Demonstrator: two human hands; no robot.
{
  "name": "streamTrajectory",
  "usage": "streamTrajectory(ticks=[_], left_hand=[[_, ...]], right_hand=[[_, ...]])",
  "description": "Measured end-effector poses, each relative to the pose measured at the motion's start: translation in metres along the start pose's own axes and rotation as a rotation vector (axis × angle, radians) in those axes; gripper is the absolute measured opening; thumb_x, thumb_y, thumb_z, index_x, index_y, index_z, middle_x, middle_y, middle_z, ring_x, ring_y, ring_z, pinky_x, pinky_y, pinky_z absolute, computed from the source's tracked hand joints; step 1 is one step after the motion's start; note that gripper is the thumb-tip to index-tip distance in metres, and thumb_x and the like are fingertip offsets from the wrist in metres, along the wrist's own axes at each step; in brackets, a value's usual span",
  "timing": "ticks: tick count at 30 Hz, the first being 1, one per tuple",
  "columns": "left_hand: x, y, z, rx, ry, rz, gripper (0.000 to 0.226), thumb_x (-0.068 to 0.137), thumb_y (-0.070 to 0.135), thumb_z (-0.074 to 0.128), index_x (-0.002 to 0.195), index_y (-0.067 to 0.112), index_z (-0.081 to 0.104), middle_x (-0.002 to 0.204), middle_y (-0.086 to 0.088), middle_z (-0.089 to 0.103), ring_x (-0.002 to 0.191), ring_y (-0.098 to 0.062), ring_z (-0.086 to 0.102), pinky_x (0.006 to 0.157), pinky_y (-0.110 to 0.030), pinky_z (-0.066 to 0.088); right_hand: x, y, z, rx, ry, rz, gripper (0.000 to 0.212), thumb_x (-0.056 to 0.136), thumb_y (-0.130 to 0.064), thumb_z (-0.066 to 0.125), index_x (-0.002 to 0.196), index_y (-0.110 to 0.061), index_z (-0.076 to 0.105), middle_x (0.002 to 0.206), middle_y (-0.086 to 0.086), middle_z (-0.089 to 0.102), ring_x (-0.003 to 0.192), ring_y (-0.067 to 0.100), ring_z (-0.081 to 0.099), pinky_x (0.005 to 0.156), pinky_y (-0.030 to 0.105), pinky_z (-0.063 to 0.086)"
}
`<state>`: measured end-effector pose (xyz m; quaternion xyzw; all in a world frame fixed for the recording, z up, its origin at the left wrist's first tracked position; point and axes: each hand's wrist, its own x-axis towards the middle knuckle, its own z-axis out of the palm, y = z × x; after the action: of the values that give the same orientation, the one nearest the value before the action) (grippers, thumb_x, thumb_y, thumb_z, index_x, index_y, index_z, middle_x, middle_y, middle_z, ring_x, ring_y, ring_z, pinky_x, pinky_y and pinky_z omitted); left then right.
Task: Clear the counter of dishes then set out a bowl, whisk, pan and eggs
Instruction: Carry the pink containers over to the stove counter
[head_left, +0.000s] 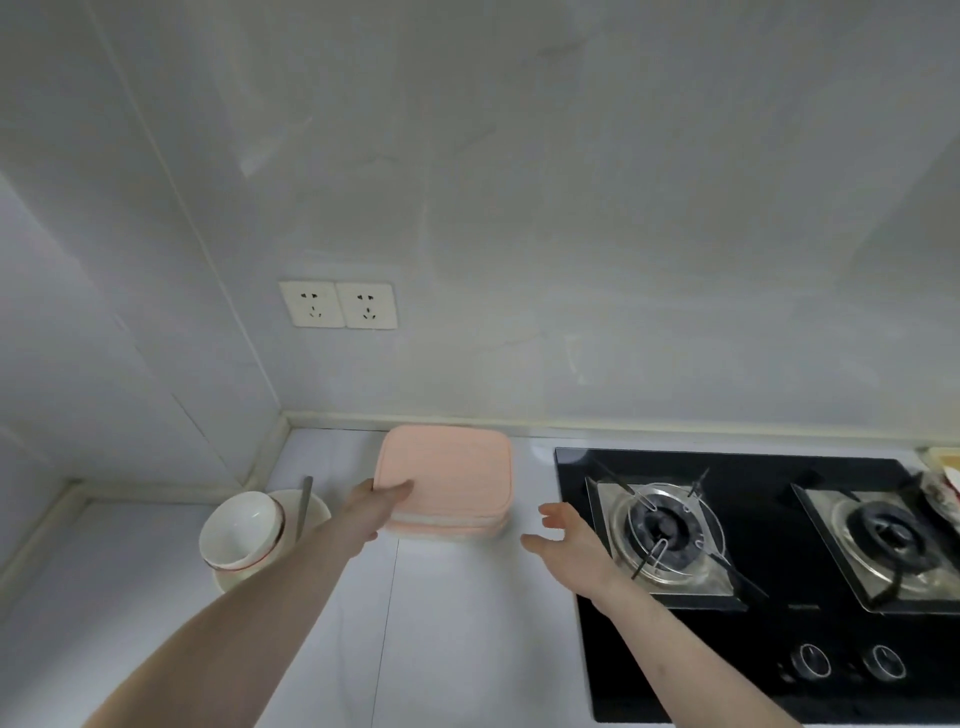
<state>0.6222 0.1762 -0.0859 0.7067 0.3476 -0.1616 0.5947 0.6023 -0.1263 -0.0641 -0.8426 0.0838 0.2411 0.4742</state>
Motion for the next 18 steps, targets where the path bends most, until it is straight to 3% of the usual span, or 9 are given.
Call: streamTrajectory(ticks=[2,5,8,11,14,18], left_hand=[[0.001,-0.001,-0.001,-0.005,-0.012,0.013,0.054,0.089,0.044,0.075,0.13,0.02,0.05,0.124,-0.001,0.056,0.113,-0.026,0.051,0.099,-0.044,0.044],[0.002,0.0,-0.001,-0.017,-0.029,0.033,0.044,0.091,0.041,0.073,0.122,0.021,0.049,0.123,-0.002,0.057,0.112,-0.026,0.051,0.096,-0.042,0.044],[0.007,0.0,-0.003,-0.031,-0.042,0.026,0.052,0.087,0.044,0.077,0.121,0.019,0.047,0.124,-0.003,0.057,0.111,-0.025,0.051,0.092,-0.041,0.044],[0.009,0.0,-0.005,-0.051,-0.066,0.007,0.076,0.065,0.055,0.077,0.125,0.02,0.046,0.123,0.001,0.057,0.114,-0.024,0.052,0.095,-0.043,0.045],[0.011,0.0,-0.007,-0.085,-0.09,-0.021,0.084,0.059,0.055,0.076,0.128,0.02,0.043,0.127,0.003,0.055,0.119,-0.023,0.051,0.102,-0.045,0.044],[0.012,0.004,-0.01,-0.081,-0.119,-0.035,0.09,0.058,0.054,0.077,0.133,0.019,0.042,0.131,0.002,0.054,0.122,-0.023,0.051,0.104,-0.043,0.043]], right_hand=[[0.012,-0.01,0.006,0.061,-0.014,0.026,0.061,0.087,-0.038,0.076,0.14,-0.026,0.047,0.136,-0.003,0.053,0.108,0.015,0.06,0.083,0.024,0.048],[0.032,-0.023,0.013,0.15,-0.032,0.087,0.086,0.079,-0.057,0.078,0.15,-0.027,0.039,0.141,-0.003,0.05,0.119,0.019,0.058,0.105,0.039,0.05],[0.05,-0.035,0.022,0.148,-0.07,0.142,0.104,0.074,-0.07,0.075,0.158,-0.028,0.028,0.151,-0.002,0.044,0.13,0.021,0.052,0.112,0.043,0.045],[0.058,-0.047,0.031,0.134,-0.11,0.136,0.087,0.083,-0.067,0.068,0.153,-0.025,0.037,0.142,-0.005,0.053,0.12,0.019,0.057,0.098,0.036,0.049],[0.067,-0.059,0.037,0.157,-0.124,0.17,0.067,0.091,-0.063,0.06,0.143,-0.023,0.045,0.131,-0.007,0.059,0.115,0.019,0.058,0.087,0.035,0.05],[0.08,-0.055,0.04,0.212,-0.165,0.234,0.062,0.093,-0.057,0.059,0.142,-0.022,0.044,0.131,-0.003,0.059,0.114,0.022,0.059,0.103,0.046,0.05]])
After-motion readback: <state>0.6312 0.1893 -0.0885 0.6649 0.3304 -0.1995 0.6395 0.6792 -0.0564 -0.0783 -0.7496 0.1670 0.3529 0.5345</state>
